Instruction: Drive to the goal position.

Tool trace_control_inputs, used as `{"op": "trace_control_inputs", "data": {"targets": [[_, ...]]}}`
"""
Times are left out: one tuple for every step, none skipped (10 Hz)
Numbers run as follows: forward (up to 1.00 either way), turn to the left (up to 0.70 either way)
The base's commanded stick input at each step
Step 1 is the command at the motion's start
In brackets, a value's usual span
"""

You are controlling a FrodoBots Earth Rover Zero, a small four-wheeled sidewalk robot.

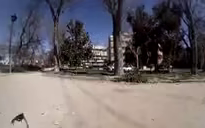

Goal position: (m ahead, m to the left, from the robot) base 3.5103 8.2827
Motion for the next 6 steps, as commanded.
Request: {"op": "trace_control_inputs", "data": {"targets": [[0.27,0.54],[0.27,0.54],[0.27,0.54],[0.27,0.54],[0.34,0.51],[0.46,0.45]]}}
